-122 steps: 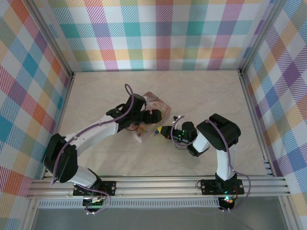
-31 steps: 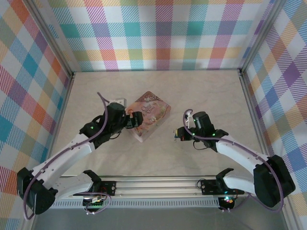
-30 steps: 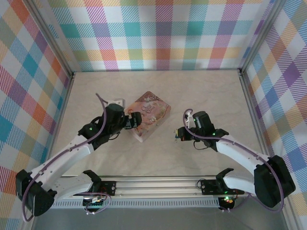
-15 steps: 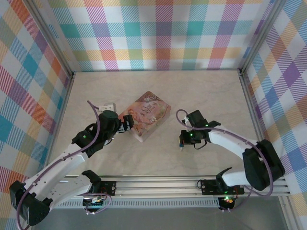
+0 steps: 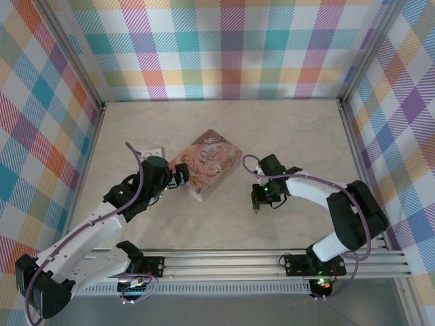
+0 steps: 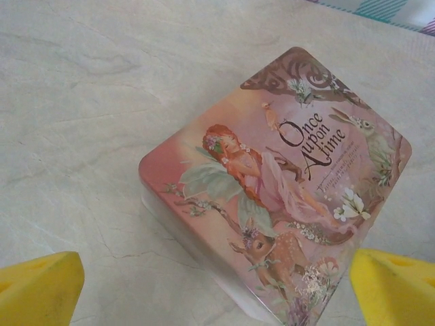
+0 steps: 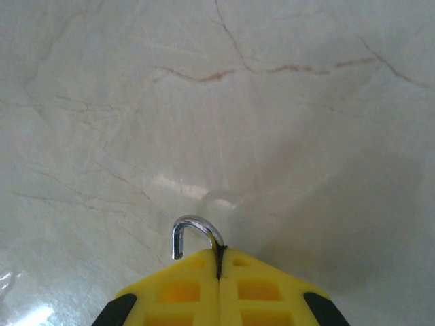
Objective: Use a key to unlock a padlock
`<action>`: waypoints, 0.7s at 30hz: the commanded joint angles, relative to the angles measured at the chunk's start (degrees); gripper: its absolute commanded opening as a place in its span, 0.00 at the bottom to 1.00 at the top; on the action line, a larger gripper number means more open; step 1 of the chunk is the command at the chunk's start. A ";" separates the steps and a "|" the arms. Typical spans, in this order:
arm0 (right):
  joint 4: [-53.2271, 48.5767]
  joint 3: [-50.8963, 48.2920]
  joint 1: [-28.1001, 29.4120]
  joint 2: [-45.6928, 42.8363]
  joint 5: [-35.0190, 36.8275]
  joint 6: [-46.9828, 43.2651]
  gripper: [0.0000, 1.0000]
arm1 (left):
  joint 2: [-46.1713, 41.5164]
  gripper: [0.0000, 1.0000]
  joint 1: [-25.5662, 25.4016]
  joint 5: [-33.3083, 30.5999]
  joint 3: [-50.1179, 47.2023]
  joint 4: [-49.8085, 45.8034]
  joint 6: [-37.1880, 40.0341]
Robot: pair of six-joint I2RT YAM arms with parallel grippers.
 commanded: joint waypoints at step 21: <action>-0.07 1.36 -0.01 2.10 1.67 -2.49 0.03 | -1.38 1.00 0.47 -1.02 -0.45 -2.70 0.04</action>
